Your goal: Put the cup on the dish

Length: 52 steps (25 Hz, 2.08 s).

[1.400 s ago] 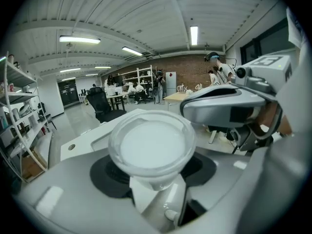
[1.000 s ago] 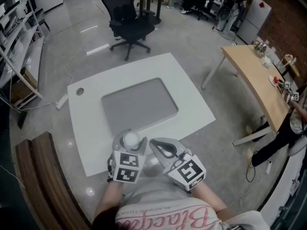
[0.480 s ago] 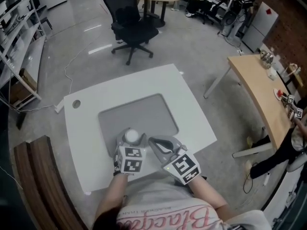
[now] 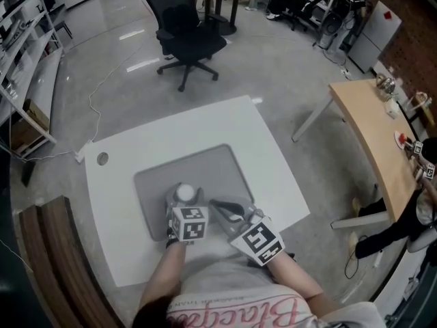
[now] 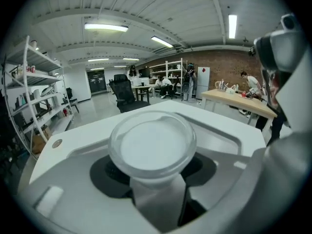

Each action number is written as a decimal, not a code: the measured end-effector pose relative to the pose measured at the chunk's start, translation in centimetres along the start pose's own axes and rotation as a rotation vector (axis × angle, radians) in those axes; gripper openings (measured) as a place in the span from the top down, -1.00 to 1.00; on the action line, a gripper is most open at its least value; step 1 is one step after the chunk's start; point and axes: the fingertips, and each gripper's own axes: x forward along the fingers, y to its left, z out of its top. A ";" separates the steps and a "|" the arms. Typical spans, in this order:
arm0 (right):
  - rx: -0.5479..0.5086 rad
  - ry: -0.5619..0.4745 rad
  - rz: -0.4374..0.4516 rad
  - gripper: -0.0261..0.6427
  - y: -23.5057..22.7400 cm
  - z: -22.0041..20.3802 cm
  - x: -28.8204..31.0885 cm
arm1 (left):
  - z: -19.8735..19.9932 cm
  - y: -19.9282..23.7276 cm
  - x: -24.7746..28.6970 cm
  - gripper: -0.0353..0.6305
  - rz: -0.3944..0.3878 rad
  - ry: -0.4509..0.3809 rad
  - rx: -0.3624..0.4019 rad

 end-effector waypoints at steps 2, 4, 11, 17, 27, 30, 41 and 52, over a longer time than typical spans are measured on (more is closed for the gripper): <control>0.009 0.004 0.002 0.92 -0.3 -0.1 0.3 | -0.6 0.0 0.7 0.14 0.005 0.026 0.018; 0.021 0.008 0.001 0.92 -0.7 -0.3 0.4 | -1.3 -0.1 1.2 0.14 0.001 0.051 0.014; 0.051 0.023 -0.006 0.92 -1.1 -0.8 0.5 | -2.4 -0.4 1.9 0.14 -0.004 0.100 0.011; 0.050 0.024 0.002 0.91 -0.8 -0.8 0.4 | -2.3 -0.7 2.2 0.14 -0.024 0.105 0.009; 0.027 0.008 -0.025 0.91 -0.9 -0.4 0.2 | -2.3 -1.0 2.4 -0.27 -0.099 0.112 0.024; 0.013 0.002 -0.036 0.92 -0.8 -0.4 0.1 | -2.0 -0.9 1.4 -0.35 -0.121 0.106 0.004; -0.014 -0.047 -0.103 0.92 -0.6 1.0 -0.6 | 1.2 0.0 -6.2 -0.41 -0.170 -0.012 -0.065; -0.046 -0.100 -0.127 0.92 1.0 1.7 -1.9 | 3.6 5.7 -16.4 0.89 0.107 -0.353 -0.185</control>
